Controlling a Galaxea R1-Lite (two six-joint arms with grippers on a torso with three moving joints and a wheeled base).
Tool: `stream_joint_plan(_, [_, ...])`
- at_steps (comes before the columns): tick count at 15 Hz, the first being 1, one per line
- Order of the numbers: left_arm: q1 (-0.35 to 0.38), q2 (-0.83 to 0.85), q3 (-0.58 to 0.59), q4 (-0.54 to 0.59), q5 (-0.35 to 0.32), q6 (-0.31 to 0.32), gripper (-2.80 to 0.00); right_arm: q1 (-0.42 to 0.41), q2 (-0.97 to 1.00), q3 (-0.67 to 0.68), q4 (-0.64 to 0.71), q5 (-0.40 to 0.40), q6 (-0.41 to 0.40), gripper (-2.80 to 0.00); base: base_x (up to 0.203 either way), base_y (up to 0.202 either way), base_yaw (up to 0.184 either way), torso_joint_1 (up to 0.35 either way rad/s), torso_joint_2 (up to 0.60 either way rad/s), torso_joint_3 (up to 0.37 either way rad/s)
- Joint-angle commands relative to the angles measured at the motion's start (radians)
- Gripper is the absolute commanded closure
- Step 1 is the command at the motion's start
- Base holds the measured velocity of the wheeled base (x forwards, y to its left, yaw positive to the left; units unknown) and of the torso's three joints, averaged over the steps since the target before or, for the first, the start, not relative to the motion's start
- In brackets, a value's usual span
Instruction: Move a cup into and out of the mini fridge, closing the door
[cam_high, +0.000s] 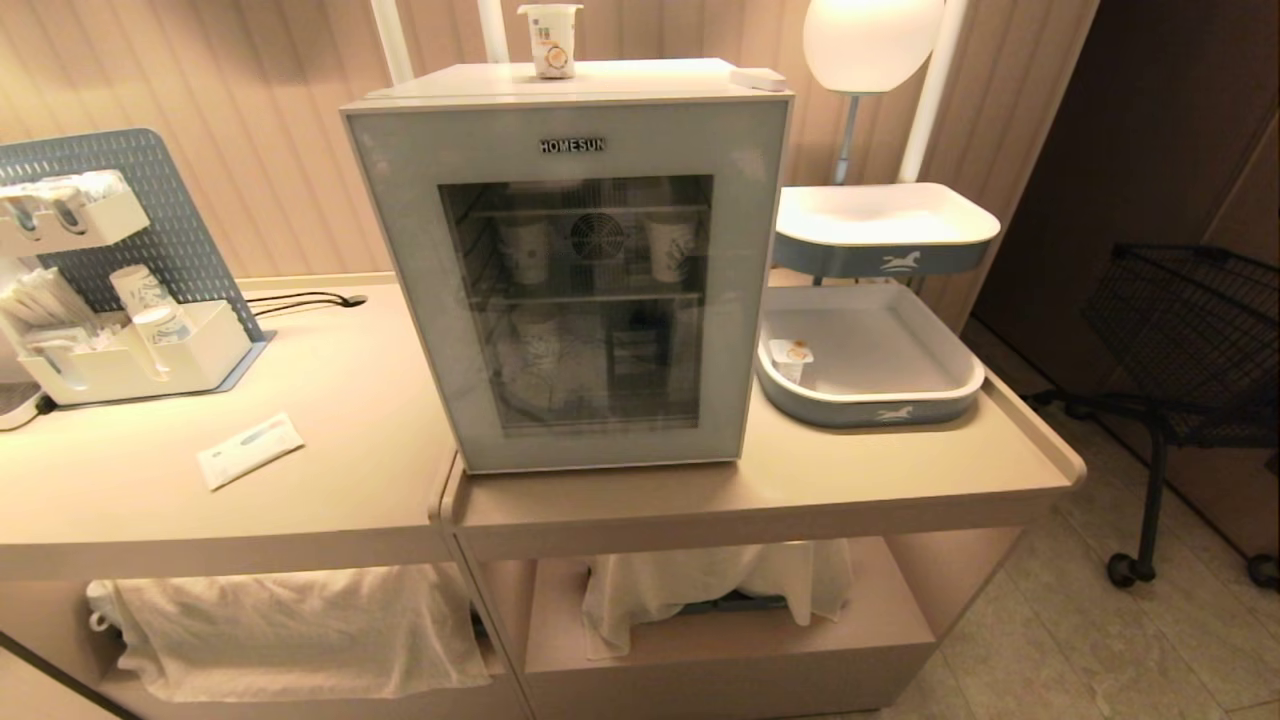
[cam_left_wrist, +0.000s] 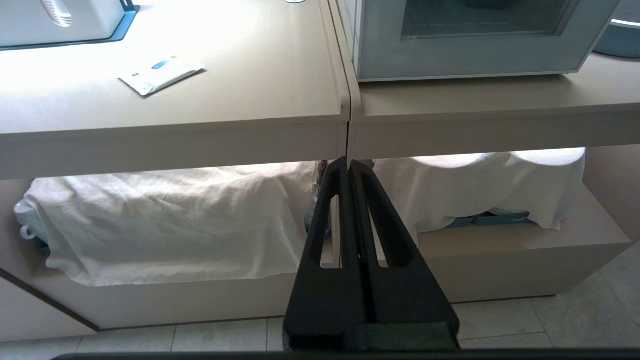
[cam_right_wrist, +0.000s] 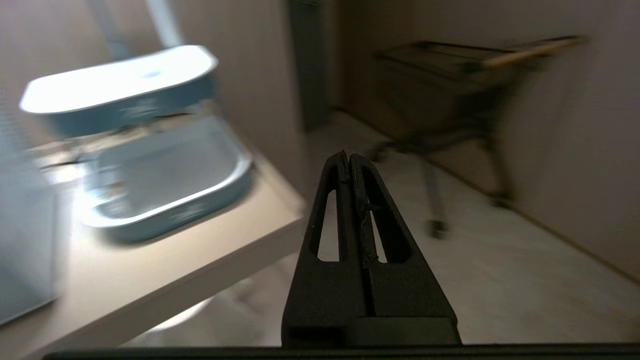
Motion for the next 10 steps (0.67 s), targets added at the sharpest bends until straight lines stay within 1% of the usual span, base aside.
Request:
stream_joint_plan(1, [0.000,0.001,0.000,0.000,0.000,0.000,0.00,-0.031,-0.290,0.180,-0.005,0.267,0.028,0.00,0.000,0.000,0.000,0.000,0.00,0.000])
stream_joint_plan(2, [0.000,0.001,0.000,0.000,0.000,0.000,0.00,-0.040,-0.330,0.290,-0.029,0.354,0.044,0.00,0.000,0.000,0.000,0.000,0.00,0.000])
stream_joint_plan(3, [0.000,0.001,0.000,0.000,0.000,0.000,0.00,-0.045,-0.338,0.382,-0.059,0.402,0.042,0.00,0.000,0.000,0.000,0.000,0.00,0.000])
stream_joint_plan(4, [0.000,0.001,0.000,0.000,0.000,0.000,0.00,-0.050,-0.338,0.487,-0.089,0.452,-0.004,0.00,0.000,0.000,0.000,0.000,0.00,0.000])
stream_joint_plan(5, [0.000,0.001,0.000,0.000,0.000,0.000,0.00,-0.052,-0.338,0.555,-0.097,0.487,-0.036,0.00,0.000,0.000,0.000,0.000,0.00,0.000])
stream_joint_plan(6, [0.000,0.001,0.000,0.000,0.000,0.000,0.00,-0.055,-0.338,0.579,-0.095,0.522,-0.046,0.00,0.000,0.000,0.000,0.000,0.00,0.000])
stream_joint_plan(7, [0.000,0.001,0.000,0.000,0.000,0.000,0.00,-0.057,-0.338,0.568,-0.047,0.550,-0.048,0.00,0.000,0.000,0.000,0.000,0.00,0.000])
stream_joint_plan(8, [0.000,0.001,0.000,0.000,0.000,0.000,0.00,-0.058,-0.338,0.560,-0.023,0.554,-0.043,0.00,0.000,0.000,0.000,0.000,0.00,0.000])
stream_joint_plan(10, [0.000,0.001,0.000,0.000,0.000,0.000,0.00,-0.058,-0.338,0.567,-0.055,0.554,-0.016,0.00,0.000,0.000,0.000,0.000,0.00,0.000])
